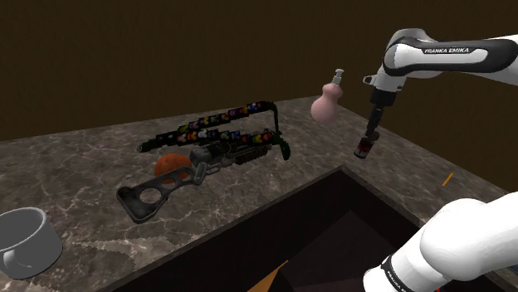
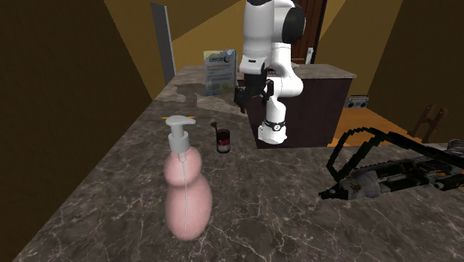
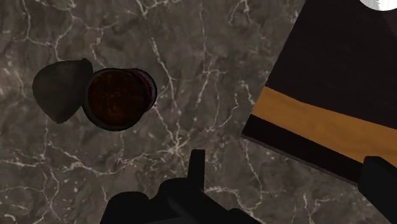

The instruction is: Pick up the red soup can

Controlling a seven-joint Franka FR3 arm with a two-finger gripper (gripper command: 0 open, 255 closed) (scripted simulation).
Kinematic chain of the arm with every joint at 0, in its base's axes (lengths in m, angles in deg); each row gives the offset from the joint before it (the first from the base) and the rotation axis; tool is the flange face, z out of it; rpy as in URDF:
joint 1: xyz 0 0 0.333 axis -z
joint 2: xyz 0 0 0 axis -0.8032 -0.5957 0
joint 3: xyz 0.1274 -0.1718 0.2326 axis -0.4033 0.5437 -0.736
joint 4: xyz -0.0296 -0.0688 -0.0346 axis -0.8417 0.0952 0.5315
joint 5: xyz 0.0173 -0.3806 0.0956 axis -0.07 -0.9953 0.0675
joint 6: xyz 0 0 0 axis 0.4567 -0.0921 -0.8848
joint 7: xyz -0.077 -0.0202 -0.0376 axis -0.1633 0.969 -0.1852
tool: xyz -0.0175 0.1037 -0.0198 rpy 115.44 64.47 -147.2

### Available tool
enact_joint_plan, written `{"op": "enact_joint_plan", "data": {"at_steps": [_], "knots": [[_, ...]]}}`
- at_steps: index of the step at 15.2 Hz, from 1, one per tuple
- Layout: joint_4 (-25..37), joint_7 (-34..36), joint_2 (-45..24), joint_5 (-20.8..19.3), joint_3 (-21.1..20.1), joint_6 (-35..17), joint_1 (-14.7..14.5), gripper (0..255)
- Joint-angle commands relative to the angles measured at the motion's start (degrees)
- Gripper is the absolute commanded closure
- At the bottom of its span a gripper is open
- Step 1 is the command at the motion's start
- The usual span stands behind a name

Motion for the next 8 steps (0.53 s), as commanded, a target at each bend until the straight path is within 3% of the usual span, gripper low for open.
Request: {"op": "enact_joint_plan", "data": {"at_steps": [1,8], "knots": [[2.1,-3.8,-4.2,-0.4,2.1,-1.4,0.0,0],[11.5,-17.2,-19.9,1.2,8.2,-4.9,0.9,0]]}}
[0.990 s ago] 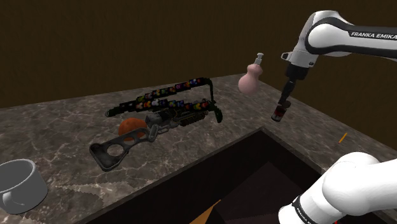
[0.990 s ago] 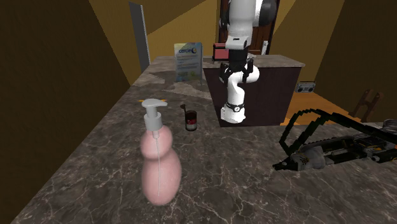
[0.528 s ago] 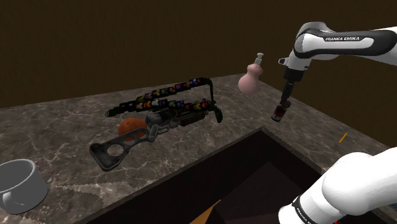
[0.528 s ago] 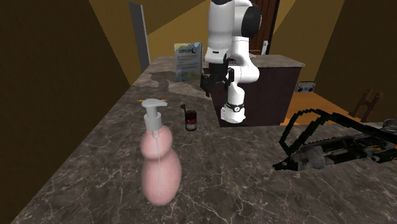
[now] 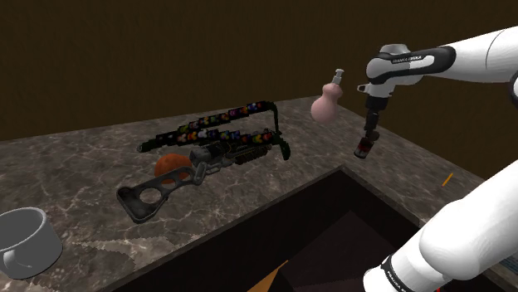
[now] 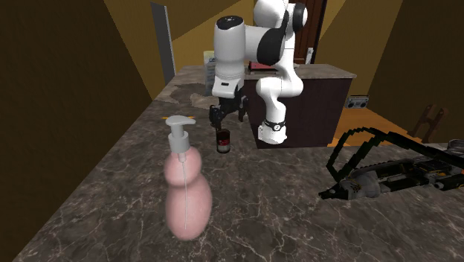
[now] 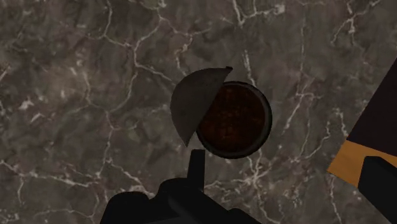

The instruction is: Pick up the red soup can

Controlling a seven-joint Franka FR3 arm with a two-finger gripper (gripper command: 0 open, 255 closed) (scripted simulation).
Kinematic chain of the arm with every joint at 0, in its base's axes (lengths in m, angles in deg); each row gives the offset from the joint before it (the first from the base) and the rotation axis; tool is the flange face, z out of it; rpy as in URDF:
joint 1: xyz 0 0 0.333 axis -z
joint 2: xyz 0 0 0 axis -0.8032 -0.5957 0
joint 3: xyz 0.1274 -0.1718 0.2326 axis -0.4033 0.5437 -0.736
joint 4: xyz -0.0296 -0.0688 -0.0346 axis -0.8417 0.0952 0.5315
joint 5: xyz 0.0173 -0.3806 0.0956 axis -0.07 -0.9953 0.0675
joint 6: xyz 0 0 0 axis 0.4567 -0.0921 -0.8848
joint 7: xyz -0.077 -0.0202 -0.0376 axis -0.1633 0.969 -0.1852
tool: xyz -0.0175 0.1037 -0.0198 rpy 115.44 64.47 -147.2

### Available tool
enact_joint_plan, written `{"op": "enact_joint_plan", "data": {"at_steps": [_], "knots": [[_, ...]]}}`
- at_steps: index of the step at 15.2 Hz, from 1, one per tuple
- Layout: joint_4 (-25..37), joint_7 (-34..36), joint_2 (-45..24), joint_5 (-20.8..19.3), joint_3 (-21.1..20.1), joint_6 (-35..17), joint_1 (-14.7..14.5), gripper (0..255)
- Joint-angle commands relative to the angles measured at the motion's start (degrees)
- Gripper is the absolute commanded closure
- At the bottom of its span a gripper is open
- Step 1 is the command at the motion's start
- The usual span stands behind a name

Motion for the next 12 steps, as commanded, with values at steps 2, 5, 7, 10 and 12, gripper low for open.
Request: {"op": "enact_joint_plan", "data": {"at_steps": [2,5,7,10,12], "knots": [[2.2,-3.1,-4.2,0.9,1.0,-1.2,0.4,0],[0.6,-3.1,-4.9,1.2,1.1,-3.5,0.5,0],[-0.4,-3.1,-5.4,1.4,1.2,-5.0,0.6,0],[-1.2,-3.2,-5.9,1.5,1.2,-6.2,0.6,0],[-1.1,-3.2,-6.0,1.6,1.2,-6.2,0.6,255]]}}
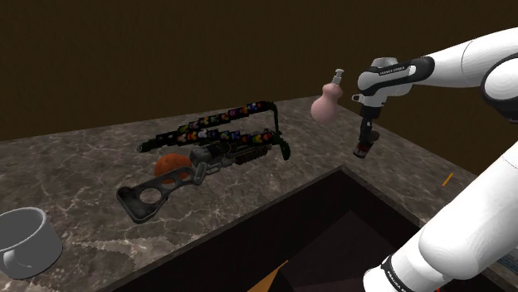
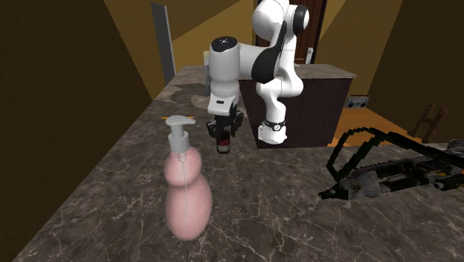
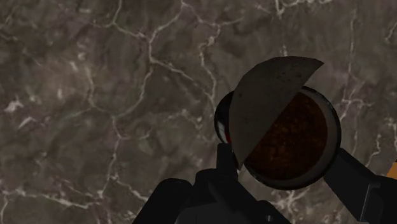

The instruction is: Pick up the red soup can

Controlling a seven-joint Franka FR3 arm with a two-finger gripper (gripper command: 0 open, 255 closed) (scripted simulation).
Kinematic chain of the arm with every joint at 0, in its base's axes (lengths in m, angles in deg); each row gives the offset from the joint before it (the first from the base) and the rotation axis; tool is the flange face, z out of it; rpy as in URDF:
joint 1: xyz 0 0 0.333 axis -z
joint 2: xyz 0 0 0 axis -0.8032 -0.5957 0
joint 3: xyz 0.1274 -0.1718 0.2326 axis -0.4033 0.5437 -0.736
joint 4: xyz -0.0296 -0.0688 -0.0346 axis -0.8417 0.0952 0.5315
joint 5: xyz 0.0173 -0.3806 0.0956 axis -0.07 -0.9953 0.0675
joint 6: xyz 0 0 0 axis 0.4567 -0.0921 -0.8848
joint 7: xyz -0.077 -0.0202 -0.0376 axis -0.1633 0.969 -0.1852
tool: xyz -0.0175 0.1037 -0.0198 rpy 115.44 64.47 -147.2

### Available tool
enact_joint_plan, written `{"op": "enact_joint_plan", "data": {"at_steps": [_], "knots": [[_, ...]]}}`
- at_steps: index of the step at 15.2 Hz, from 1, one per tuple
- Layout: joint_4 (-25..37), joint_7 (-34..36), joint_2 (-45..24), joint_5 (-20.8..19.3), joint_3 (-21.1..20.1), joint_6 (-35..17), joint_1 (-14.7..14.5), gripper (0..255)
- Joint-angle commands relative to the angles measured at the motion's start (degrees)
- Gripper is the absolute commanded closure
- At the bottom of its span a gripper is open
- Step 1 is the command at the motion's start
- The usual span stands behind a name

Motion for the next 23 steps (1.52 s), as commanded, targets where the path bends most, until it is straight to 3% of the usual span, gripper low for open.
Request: {"op": "enact_joint_plan", "data": {"at_steps": [1,8,23], "knots": [[0.0,0.0,-0.1,0.0,0.0,-0.1,0.0,255],[-0.1,0.0,0.0,0.0,0.0,-0.1,0.0,255],[8.5,-0.1,3.0,-1.0,-0.6,11.3,-0.4,255]]}}
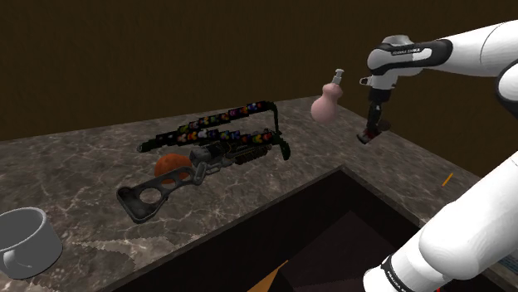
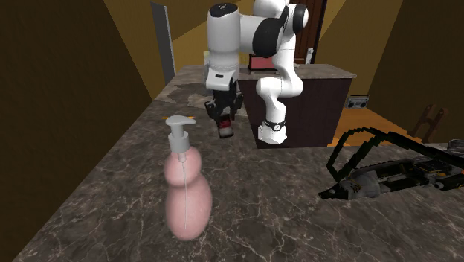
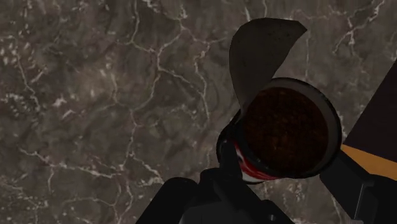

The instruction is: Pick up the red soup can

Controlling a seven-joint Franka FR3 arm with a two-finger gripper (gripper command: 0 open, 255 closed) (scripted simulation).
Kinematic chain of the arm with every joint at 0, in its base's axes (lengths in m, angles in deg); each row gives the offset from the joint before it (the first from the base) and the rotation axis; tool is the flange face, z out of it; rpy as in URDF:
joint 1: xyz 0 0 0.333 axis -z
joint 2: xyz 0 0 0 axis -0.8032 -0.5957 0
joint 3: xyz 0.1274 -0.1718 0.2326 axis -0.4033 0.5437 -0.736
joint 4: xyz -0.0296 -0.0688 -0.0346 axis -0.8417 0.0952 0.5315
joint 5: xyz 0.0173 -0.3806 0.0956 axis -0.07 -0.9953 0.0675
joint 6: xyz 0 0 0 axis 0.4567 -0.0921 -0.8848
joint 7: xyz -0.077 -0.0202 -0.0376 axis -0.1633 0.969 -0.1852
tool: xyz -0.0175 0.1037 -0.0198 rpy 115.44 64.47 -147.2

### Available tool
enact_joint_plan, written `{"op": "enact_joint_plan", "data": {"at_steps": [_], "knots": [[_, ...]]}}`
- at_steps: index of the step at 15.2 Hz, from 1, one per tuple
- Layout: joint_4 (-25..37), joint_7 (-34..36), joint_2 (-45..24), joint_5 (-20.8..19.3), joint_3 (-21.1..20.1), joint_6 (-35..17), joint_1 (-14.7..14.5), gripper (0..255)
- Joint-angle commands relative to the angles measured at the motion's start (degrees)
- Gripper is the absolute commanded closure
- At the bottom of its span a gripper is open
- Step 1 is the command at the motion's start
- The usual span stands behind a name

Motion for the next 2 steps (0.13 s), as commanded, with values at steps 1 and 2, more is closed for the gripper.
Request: {"op": "enact_joint_plan", "data": {"at_steps": [1,2], "knots": [[0.7,0.0,0.1,0.0,-0.1,0.8,-0.1,255],[0.7,0.0,0.1,0.0,-0.1,0.8,-0.1,255]]}}
